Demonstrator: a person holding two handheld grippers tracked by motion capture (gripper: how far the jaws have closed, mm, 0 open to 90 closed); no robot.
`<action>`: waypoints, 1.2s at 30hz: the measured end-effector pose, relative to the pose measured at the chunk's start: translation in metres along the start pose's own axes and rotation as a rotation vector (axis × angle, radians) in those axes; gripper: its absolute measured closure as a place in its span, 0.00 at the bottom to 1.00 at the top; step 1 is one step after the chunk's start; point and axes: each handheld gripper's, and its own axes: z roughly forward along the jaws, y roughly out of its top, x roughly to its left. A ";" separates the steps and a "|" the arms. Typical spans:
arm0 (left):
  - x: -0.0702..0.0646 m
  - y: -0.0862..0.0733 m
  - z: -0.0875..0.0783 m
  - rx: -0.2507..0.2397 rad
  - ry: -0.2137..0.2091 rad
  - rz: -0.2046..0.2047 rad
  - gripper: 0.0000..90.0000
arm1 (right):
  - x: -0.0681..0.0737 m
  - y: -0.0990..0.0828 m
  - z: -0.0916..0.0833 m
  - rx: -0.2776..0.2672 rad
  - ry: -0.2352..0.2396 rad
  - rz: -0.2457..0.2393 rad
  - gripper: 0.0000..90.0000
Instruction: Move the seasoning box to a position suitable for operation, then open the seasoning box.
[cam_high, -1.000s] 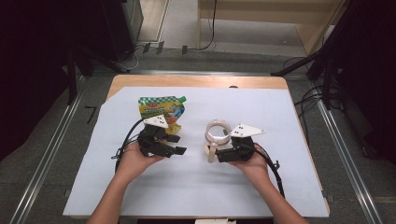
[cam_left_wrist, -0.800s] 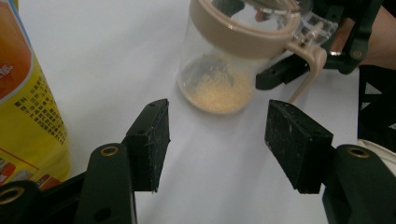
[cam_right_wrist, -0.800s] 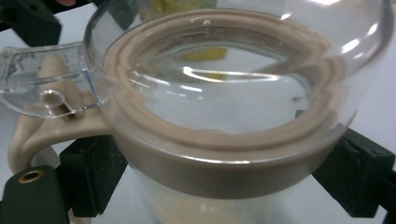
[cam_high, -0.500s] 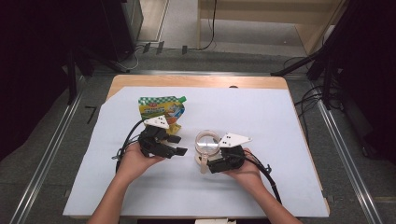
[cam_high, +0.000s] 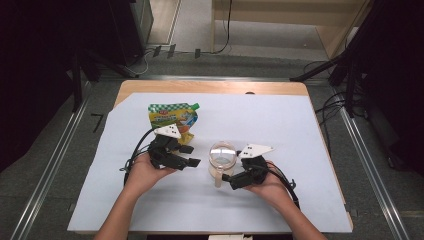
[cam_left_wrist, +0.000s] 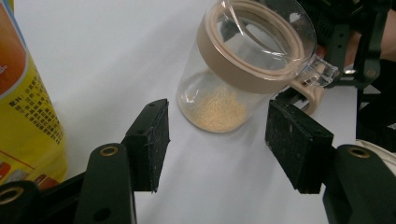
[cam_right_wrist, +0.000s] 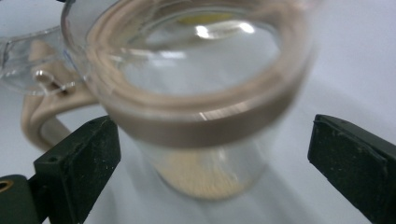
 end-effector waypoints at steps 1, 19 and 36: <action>0.000 0.000 0.000 -0.001 0.002 0.003 0.45 | -0.002 -0.001 -0.004 -0.002 0.005 0.010 0.04; -0.010 0.003 -0.002 -0.008 -0.043 -0.007 0.77 | -0.010 0.000 -0.055 -0.054 0.014 -0.015 0.55; -0.031 0.006 0.029 0.066 -0.135 0.054 1.00 | 0.002 0.008 -0.053 -0.066 -0.007 -0.016 1.00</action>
